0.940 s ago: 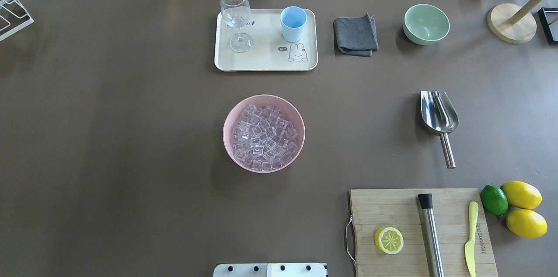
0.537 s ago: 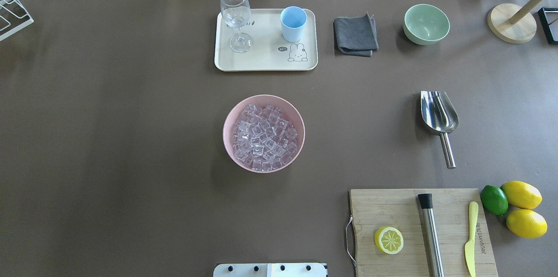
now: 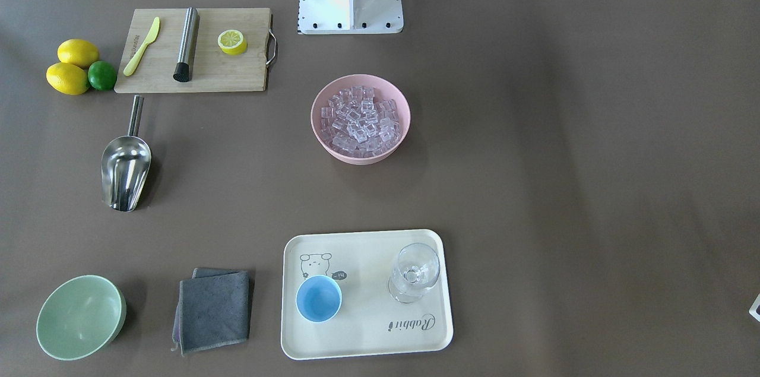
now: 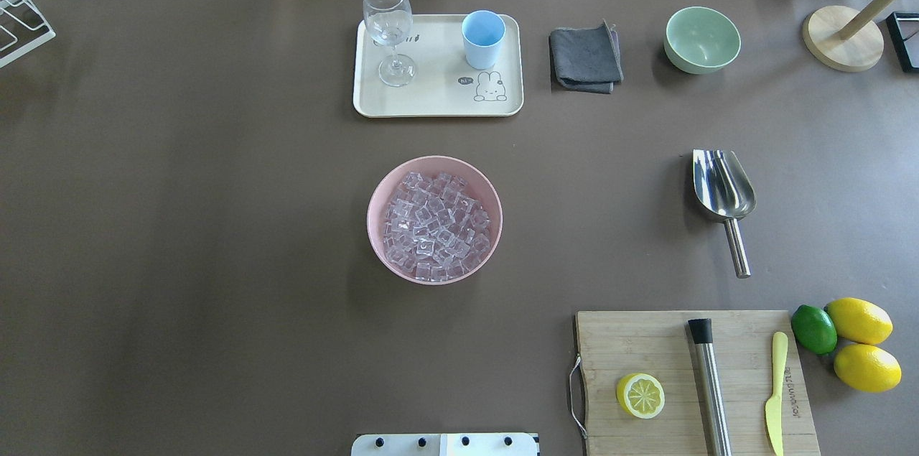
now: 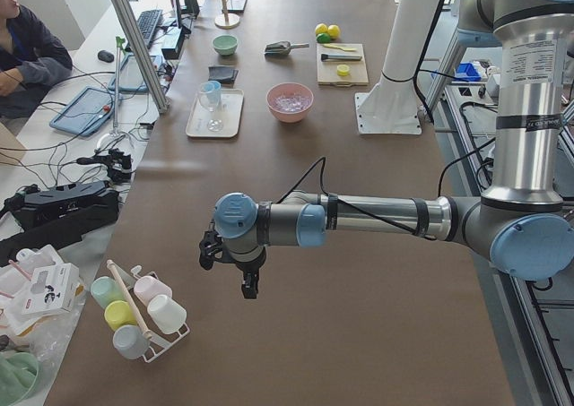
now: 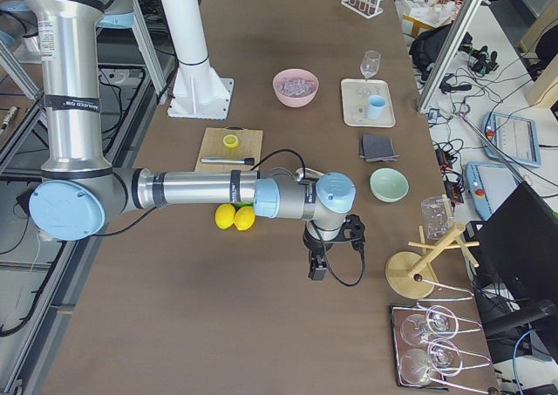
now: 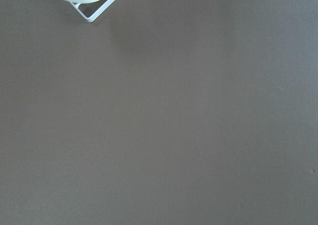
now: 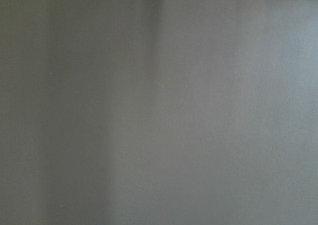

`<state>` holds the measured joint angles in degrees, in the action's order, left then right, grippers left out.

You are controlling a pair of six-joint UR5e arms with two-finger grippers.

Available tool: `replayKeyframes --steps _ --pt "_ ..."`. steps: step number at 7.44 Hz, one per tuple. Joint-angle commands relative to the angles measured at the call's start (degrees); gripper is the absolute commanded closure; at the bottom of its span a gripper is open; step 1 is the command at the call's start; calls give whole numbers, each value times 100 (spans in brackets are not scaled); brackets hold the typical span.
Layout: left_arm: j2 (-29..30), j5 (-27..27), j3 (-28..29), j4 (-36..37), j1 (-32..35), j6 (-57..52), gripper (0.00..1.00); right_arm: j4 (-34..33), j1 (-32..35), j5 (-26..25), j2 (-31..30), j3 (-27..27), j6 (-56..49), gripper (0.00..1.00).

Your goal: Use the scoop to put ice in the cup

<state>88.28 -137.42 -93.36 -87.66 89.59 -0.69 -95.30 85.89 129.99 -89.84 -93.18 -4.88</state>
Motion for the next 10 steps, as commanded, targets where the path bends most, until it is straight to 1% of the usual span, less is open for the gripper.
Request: replayKeyframes --steps 1,2,3,4,6,8,9,10 --pt "14 5 29 -645 -598 8 1 3 -404 349 45 -365 922 0" --pt "14 5 20 -882 -905 8 1 12 -659 482 46 -541 1571 0" --pt "22 -4 11 -1059 -1230 16 1 20 -975 475 46 -752 2056 0" --pt "75 -12 2 -1069 -1381 8 1 238 -1221 475 46 -885 2566 0" --pt "311 14 55 -1235 -2047 16 1 1142 -1836 458 46 -1043 4320 0" --pt "426 32 11 -1367 -2129 -36 1 1225 -2356 326 46 -1167 4723 0" --pt "444 40 72 -1820 -2539 -36 1 1233 -2671 256 54 -1245 5020 0" --pt "531 188 212 -2399 -3134 -19 1 1225 -2979 73 98 -1394 5206 0"
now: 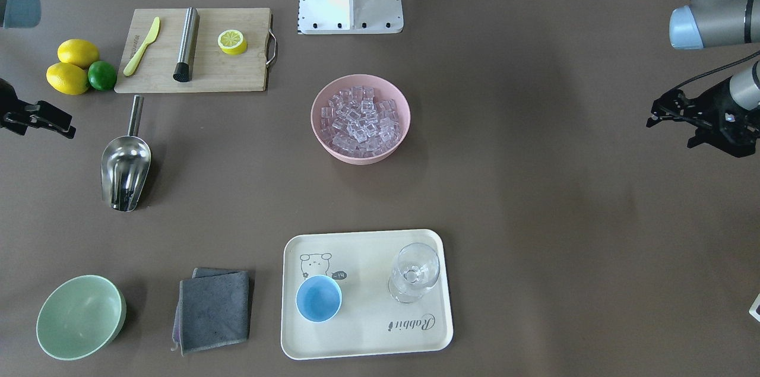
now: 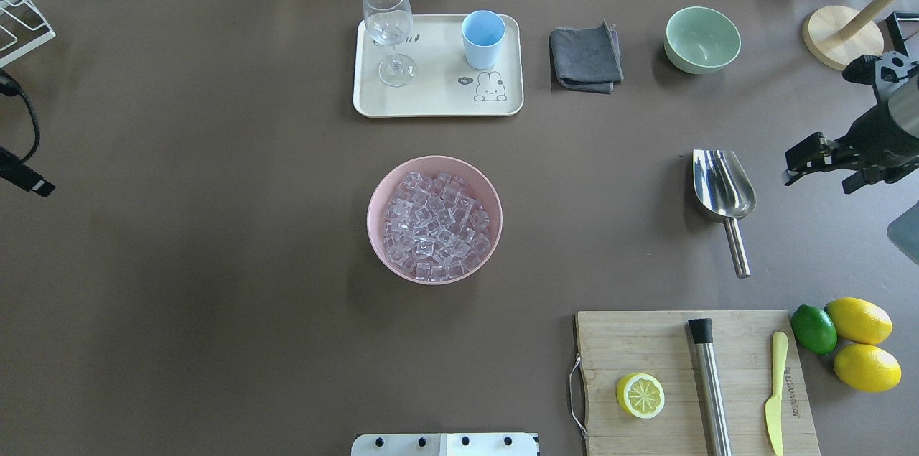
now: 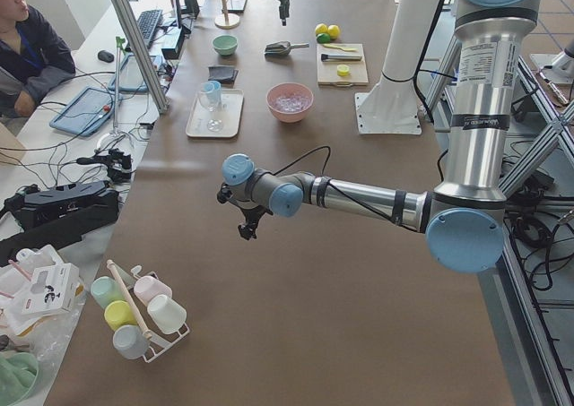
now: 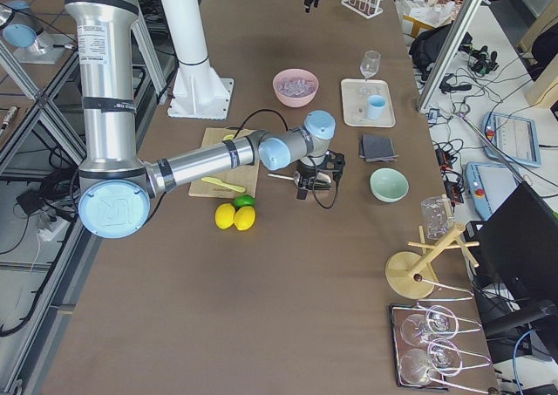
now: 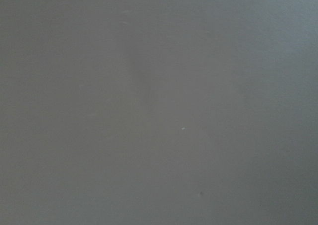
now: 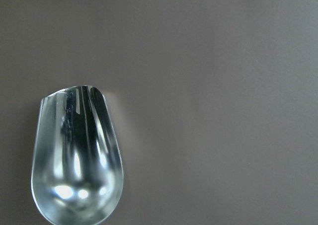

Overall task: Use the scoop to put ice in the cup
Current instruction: 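Grasp the metal scoop handle with the right gripper while the left arm reaches out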

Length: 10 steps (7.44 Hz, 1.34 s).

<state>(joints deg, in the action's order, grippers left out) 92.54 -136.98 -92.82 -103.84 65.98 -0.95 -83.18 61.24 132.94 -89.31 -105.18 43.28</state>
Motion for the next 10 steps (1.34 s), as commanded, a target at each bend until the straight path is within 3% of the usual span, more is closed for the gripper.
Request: replayKeyframes --steps 1,4,6,9,10 --pt "263 206 176 -1004 -910 51 1 13 -864 -338 54 -335 818 0" --pt "694 181 124 -1320 -1516 43 1 21 -1902 -1031 46 -336 1006 0" --pt "652 224 167 -2347 -1955 34 1 21 -2045 -1147 46 -258 1024 0" --pt "800 207 106 -2395 -2107 305 1 21 -2046 -1139 46 -187 989 1" --pt "923 216 115 -2378 -2107 306 1 30 -2046 -1130 54 -169 937 26"
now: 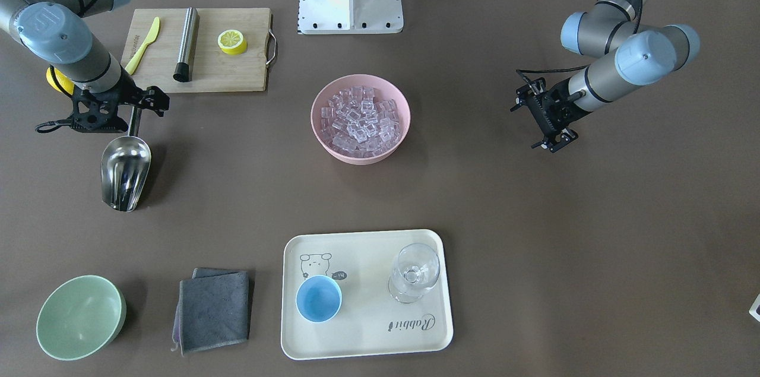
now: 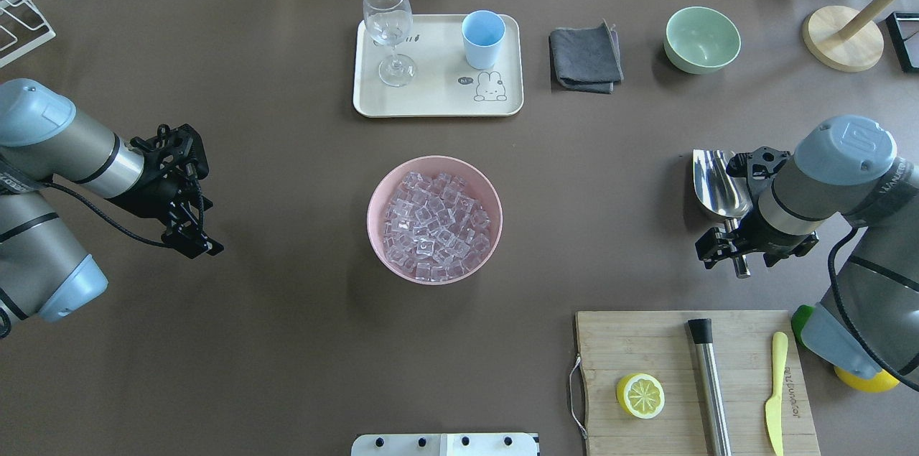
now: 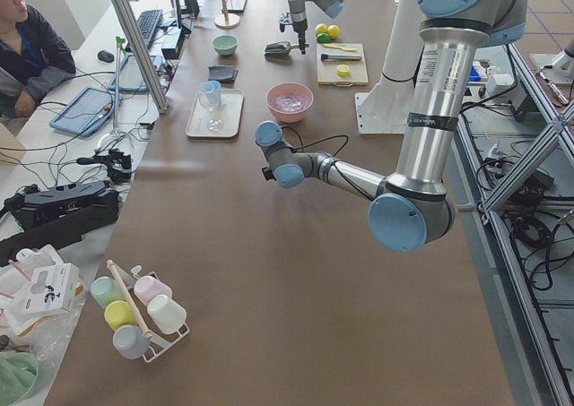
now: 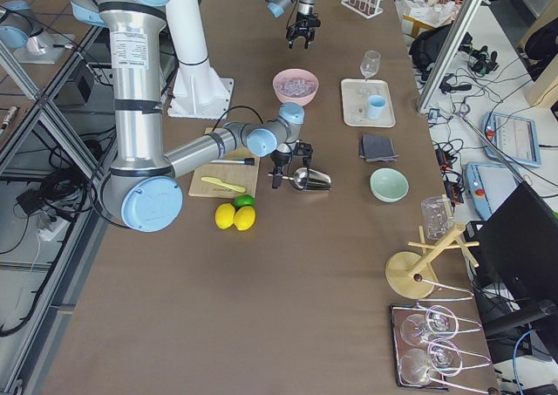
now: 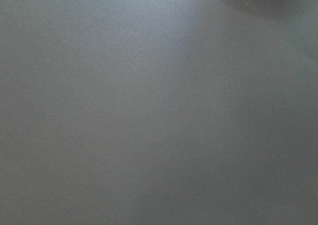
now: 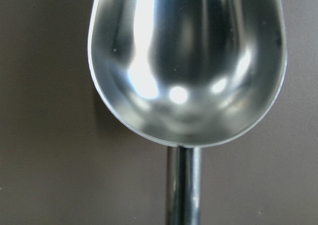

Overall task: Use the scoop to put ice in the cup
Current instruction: 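Grasp the metal scoop handle with the right gripper while the left arm reaches out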

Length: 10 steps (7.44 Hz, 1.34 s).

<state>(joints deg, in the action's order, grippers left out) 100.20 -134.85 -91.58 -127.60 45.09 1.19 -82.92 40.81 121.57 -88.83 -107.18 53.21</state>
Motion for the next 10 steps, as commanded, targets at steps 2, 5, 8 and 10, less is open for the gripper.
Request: replayKeyframes --steps 2,5,8,10 --pt "184 3 -70 -141 0 110 1 4 -3 7 24 22 -83 69" --pt "420 20 -106 -221 -70 110 1 -5 154 -10 24 -39 -109 100" --pt "544 353 -97 -457 -166 92 2 -667 628 -2 -29 -862 -118 100" --pt "553 354 -71 -809 -185 92 2 -971 839 -11 15 -1409 -388 100"
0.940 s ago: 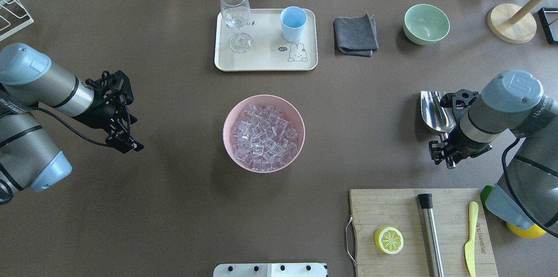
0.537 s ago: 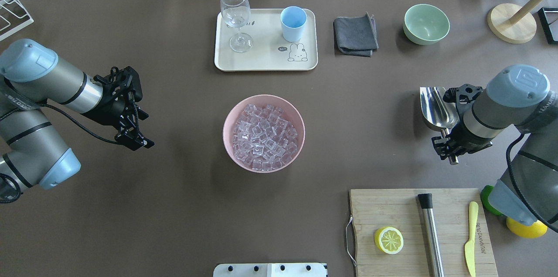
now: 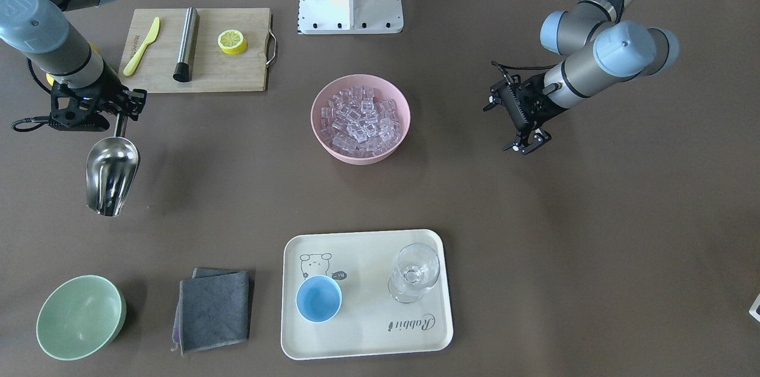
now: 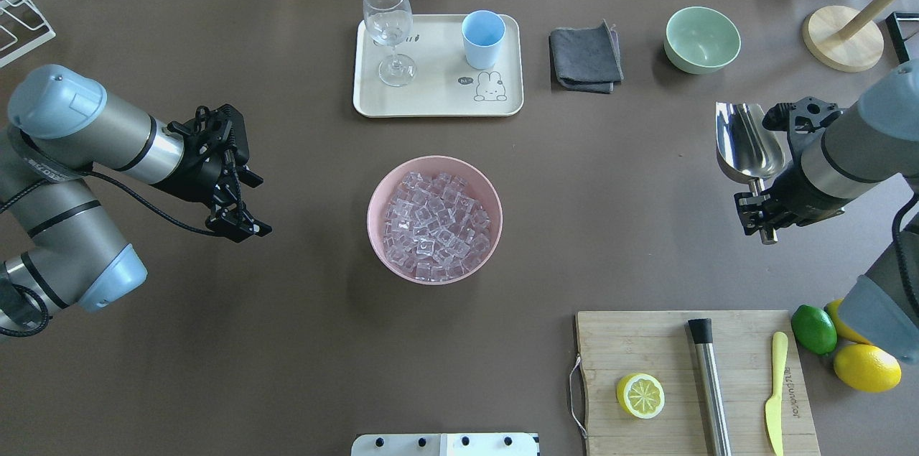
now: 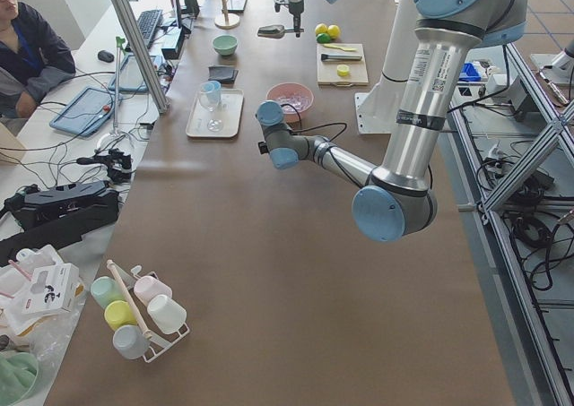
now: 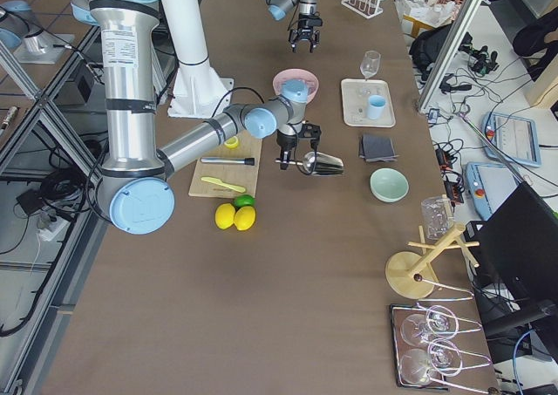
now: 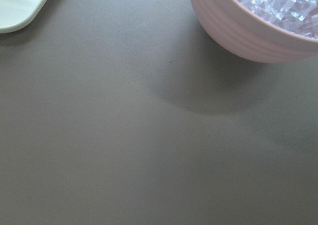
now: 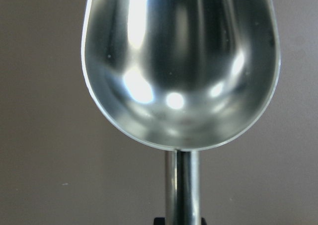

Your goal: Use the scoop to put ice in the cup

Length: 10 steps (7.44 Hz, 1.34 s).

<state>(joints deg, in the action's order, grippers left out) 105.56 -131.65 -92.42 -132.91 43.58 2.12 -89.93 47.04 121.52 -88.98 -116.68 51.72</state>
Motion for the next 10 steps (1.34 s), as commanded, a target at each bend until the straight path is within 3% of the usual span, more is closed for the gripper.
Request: replayKeyframes --steps 1,4,6,7,8,10 --pt "26 35 -4 -297 -34 -10 2 -253 340 -6 47 -504 -868 100" --pt "218 139 118 -735 -286 -36 2 -271 368 -128 179 -750 -2862 100" --pt "377 1304 119 -1278 -1084 -36 2 -358 403 -199 162 -899 -4620 100" --pt "395 1674 128 -1455 -1367 -45 2 -646 420 -252 179 -1057 -5288 100" --pt "543 1704 232 -1614 -1439 -45 2 -1093 429 -504 231 -1285 -6052 100" --pt "545 1713 688 -2473 -1422 -281 2 -2714 429 -1005 1052 -1393 -7633 100"
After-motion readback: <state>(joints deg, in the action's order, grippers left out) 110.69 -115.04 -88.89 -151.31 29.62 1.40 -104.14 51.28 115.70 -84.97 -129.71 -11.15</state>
